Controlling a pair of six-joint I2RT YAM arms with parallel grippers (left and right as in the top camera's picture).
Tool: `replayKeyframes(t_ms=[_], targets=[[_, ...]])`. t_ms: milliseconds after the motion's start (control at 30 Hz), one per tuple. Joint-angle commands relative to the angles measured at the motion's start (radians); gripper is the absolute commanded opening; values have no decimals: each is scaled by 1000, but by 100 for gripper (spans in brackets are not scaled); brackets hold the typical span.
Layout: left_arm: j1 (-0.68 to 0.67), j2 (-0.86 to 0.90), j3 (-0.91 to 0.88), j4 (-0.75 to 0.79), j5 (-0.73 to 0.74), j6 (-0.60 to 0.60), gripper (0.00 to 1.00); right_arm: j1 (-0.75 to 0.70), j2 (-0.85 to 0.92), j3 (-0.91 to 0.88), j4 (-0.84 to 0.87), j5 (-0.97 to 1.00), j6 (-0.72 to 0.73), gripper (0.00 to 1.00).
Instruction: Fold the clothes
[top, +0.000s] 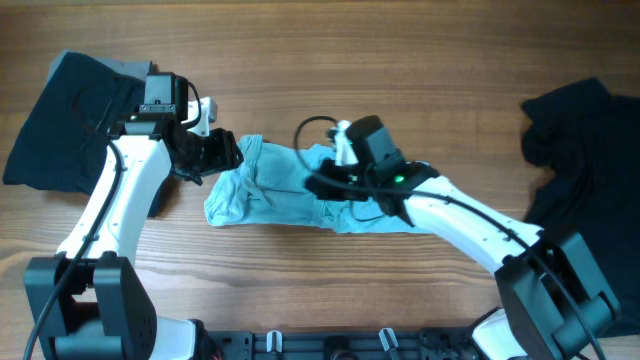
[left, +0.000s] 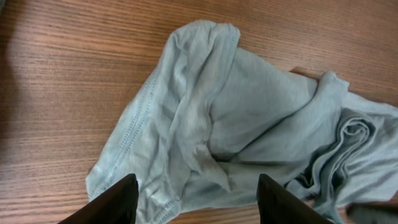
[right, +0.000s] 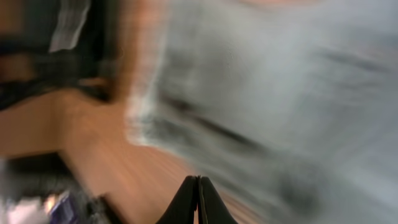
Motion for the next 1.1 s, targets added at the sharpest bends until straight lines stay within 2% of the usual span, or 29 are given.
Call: replayKeyframes(t_ms=[0,133,200,233,367,500,700,800,900,967,1000,1033,1067], targets=[[5,-17,16,-19,9,2,61,14,3,14,27,-88,28,4],[5,-17,16,-29,9,2,62,-72,-53,24,-170,38,20,4],[3,-17,16,-35,18,3,66,-138,-80,24,-272,52,10,4],[2,-17,16,-43,32,10,73,-175,-87,24,-327,47,-8,4],[-16,-11,-11,-47,62,113,86,-283,-88,24,-490,16,-130,6],[-18,21,-96,58,16,159,92,-332,-88,24,-526,-40,-257,15],[-18,119,-134,142,0,161,99,-335,-102,24,-525,-66,-296,16],[-18,182,-134,163,0,190,98,-335,-132,24,-529,-66,-318,16],[-18,236,-134,159,0,191,92,-335,-172,24,-533,-65,-320,16],[-18,250,-135,159,1,194,79,-335,-190,24,-533,-61,-320,17],[-18,253,-135,159,1,194,69,-335,-199,24,-533,-61,-320,17],[-18,254,-135,159,1,194,56,-335,-208,24,-533,-61,-320,17],[-18,254,-134,159,1,194,37,-335,-215,24,-533,-61,-320,17]])
